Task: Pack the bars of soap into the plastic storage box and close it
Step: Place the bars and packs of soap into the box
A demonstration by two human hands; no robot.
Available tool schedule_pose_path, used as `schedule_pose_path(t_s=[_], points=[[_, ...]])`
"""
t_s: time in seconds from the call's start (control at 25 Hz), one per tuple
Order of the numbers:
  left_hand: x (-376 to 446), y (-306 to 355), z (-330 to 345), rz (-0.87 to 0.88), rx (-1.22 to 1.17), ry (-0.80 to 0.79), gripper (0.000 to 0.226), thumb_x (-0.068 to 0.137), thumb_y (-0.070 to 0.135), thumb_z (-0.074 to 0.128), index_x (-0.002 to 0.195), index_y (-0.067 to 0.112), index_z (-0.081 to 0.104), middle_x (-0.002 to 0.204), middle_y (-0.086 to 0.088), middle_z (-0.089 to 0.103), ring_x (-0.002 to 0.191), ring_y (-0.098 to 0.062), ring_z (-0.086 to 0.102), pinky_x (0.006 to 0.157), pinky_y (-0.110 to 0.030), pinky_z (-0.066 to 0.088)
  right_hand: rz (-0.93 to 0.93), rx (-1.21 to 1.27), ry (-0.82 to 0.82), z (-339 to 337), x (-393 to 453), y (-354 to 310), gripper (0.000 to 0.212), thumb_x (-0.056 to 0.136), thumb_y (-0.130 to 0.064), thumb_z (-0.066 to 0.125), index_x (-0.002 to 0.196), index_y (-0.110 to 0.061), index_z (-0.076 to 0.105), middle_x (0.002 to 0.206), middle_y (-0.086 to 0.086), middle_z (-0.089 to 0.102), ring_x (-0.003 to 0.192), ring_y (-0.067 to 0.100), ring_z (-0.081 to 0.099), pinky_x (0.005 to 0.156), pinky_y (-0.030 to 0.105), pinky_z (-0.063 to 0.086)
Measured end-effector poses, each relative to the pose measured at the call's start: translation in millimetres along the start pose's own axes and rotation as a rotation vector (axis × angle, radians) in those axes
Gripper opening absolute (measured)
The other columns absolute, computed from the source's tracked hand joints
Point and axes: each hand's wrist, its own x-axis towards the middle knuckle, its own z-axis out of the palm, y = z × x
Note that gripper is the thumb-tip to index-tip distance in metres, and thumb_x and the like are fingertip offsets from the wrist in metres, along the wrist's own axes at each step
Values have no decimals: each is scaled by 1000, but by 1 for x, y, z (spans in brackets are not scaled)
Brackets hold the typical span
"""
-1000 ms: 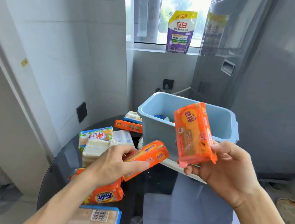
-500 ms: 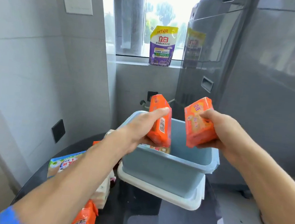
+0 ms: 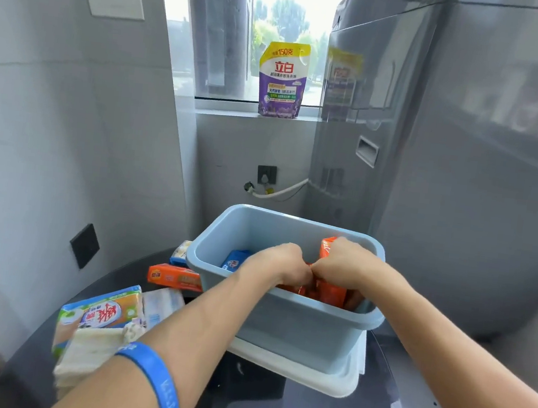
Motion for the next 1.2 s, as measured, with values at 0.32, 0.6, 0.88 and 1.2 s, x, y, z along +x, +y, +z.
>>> schedule_pose_path(t_s=[0.32, 0.6, 0.88, 1.2], points=[[3, 0, 8, 153, 123, 45, 20, 79, 23, 67, 97, 17, 60, 98, -4, 65, 89, -26, 63, 69, -33, 50, -46, -79, 15, 13, -2, 3, 18, 85, -28, 55, 82, -13, 47, 73, 1, 53, 66, 17, 50, 49, 27, 33], [-3, -9, -5, 185, 145, -170, 16, 81, 23, 66, 92, 33, 71, 97, 6, 71, 85, -16, 65, 63, -26, 48, -91, -274, -173, 17, -3, 4, 21, 86, -28, 56, 67, -18, 54, 68, 0, 57, 59, 16, 51, 50, 27, 39], [2, -14, -3, 245, 306, -217, 28, 83, 17, 62, 106, 33, 66, 98, 4, 61, 73, -10, 55, 54, -27, 39, -377, -703, 53, -4, 4, 27, 32, 81, -16, 56, 109, -27, 69, 103, -1, 69, 92, 23, 61, 75, 32, 47], [-41, -41, -7, 390, 39, 608, 19, 88, 42, 56, 75, 28, 62, 69, 13, 63, 71, -15, 60, 69, -31, 50, -353, -254, 290, 8, 13, 36, 28, 81, -17, 54, 97, -31, 72, 99, -9, 69, 96, 18, 62, 72, 27, 45]])
